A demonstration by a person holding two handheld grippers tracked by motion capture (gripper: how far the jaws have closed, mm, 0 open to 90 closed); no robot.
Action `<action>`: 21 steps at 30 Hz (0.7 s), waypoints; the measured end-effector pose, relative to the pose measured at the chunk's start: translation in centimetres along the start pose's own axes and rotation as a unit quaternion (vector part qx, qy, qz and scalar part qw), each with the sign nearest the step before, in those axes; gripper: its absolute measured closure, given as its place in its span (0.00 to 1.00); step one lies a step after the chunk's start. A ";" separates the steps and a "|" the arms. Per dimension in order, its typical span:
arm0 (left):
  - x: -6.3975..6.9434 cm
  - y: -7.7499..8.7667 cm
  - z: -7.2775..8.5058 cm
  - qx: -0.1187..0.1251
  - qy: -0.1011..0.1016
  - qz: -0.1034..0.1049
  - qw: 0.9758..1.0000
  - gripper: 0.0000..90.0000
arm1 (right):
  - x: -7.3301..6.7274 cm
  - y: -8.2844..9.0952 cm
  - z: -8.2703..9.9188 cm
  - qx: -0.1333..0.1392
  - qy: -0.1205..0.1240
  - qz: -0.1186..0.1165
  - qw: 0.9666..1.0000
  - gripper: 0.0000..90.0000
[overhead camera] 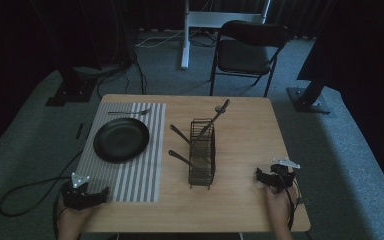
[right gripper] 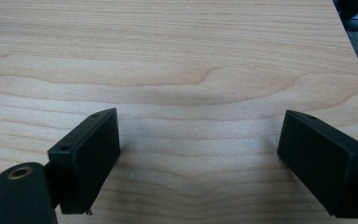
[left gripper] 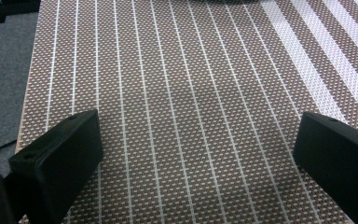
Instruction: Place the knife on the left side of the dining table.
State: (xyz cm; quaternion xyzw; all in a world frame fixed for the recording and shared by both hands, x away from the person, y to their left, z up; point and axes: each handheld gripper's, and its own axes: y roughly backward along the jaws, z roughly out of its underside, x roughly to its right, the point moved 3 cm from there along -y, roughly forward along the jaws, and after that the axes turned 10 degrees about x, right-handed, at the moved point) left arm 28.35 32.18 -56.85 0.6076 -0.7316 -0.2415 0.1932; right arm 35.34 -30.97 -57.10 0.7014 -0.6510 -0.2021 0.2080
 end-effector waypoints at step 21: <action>0.0 0.1 0.0 -0.004 -0.001 -0.003 1.000 0.03 | 0.0 0.0 0.0 0.000 0.000 0.000 1.000 0.13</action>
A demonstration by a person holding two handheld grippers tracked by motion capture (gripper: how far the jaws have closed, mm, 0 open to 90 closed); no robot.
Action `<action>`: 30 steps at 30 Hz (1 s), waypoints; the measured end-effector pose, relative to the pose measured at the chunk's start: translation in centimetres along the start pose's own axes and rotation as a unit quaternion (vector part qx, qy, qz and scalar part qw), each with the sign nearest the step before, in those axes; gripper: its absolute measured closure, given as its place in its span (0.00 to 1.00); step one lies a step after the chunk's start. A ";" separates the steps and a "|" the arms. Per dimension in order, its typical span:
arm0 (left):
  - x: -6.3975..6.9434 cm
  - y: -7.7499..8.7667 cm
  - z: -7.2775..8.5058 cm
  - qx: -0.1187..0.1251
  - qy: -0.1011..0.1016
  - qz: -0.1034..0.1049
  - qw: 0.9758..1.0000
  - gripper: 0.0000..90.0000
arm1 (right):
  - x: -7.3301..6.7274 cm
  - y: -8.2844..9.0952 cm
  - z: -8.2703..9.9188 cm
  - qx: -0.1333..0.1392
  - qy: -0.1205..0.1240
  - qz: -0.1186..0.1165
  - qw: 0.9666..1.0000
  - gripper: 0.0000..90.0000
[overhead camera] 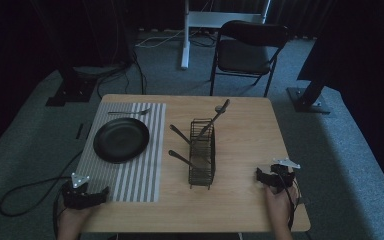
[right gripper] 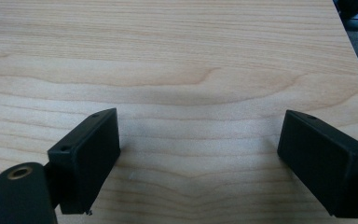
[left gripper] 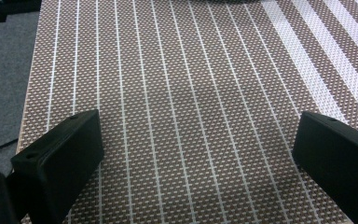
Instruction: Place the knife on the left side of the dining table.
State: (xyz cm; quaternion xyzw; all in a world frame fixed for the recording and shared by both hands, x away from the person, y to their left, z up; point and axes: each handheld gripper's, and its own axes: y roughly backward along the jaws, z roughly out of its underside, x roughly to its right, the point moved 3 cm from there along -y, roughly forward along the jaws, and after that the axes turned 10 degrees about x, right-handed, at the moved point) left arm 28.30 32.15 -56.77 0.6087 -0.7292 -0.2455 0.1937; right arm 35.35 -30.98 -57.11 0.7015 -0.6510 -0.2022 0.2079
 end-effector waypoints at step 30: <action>0.9 0.5 -2.6 0.006 0.009 0.065 0.998 0.05 | 0.0 0.0 0.0 0.000 0.000 0.000 1.000 0.13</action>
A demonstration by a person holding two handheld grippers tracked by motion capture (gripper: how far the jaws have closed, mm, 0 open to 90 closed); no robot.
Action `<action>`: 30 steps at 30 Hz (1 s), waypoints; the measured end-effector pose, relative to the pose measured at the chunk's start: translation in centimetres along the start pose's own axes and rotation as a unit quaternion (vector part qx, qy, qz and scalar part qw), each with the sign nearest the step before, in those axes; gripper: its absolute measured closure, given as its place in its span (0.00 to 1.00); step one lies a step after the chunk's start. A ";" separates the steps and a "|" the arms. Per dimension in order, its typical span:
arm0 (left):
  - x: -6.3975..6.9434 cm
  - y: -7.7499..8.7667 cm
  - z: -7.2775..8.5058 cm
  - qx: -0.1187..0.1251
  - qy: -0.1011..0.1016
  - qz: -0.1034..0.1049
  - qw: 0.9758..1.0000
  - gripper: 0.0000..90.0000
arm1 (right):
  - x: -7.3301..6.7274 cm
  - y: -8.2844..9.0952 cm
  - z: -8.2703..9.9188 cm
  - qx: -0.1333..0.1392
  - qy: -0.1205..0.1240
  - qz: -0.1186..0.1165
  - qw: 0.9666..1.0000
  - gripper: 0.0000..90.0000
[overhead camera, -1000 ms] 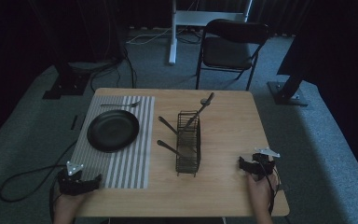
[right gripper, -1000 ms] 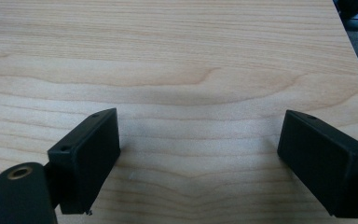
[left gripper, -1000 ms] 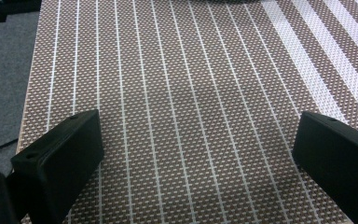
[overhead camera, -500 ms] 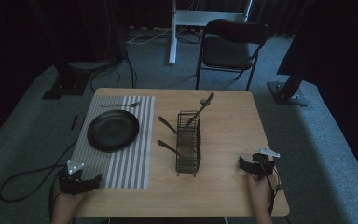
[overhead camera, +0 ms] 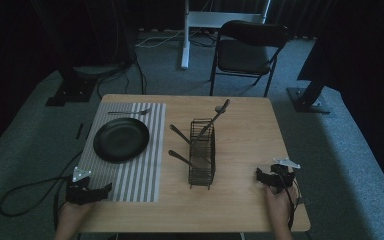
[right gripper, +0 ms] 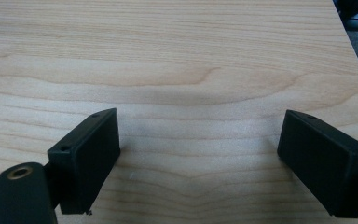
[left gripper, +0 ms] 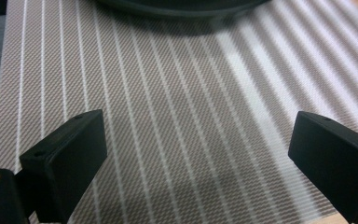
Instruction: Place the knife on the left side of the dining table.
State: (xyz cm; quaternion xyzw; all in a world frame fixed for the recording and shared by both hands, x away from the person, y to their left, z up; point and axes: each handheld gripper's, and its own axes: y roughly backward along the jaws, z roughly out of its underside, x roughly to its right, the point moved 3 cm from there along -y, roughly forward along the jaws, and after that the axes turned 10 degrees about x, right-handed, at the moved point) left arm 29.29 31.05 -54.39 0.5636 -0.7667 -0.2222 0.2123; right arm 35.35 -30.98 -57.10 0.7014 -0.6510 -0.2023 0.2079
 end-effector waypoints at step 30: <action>4.5 -0.3 -6.5 0.047 -0.043 0.080 0.995 0.07 | 0.0 0.0 0.0 0.000 0.001 0.000 1.000 0.13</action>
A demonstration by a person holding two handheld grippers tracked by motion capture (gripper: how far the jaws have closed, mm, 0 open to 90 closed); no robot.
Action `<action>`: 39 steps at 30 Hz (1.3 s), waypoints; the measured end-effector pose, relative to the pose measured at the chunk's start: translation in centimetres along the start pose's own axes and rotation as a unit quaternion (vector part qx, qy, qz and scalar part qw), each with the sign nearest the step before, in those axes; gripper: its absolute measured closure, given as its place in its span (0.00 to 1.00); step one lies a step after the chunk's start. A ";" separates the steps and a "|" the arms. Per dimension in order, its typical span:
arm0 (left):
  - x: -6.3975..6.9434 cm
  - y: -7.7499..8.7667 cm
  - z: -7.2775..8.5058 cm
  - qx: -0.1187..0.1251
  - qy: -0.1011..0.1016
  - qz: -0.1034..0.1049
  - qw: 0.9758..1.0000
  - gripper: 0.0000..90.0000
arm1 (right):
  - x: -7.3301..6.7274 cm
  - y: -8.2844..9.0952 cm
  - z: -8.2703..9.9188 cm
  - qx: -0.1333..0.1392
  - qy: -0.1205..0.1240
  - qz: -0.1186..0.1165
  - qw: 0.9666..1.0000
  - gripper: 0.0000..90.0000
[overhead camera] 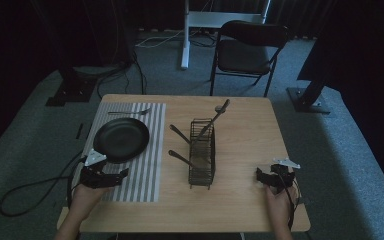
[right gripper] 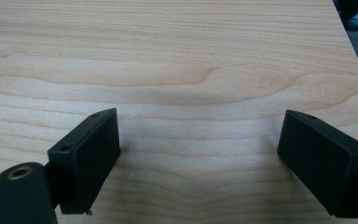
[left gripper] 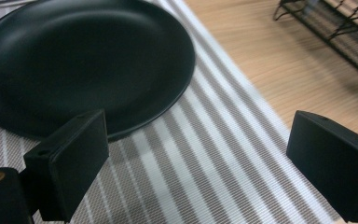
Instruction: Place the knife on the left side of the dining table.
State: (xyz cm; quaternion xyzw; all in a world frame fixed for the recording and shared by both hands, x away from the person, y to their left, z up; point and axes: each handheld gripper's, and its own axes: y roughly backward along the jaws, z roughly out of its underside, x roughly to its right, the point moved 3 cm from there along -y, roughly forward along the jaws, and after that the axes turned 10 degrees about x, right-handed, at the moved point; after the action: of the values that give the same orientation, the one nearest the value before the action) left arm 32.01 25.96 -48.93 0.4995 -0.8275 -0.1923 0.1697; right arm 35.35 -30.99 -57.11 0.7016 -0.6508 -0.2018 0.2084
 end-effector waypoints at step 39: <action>5.5 -1.7 -9.7 0.049 -0.058 0.078 0.994 0.07 | 0.0 0.0 0.0 0.001 0.000 0.000 1.000 0.13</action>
State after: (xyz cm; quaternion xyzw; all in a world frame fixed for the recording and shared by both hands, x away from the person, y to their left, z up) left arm 35.43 18.91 -40.88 0.4288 -0.8810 -0.1662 0.1111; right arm 35.36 -31.00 -57.11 0.7018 -0.6509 -0.2013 0.2081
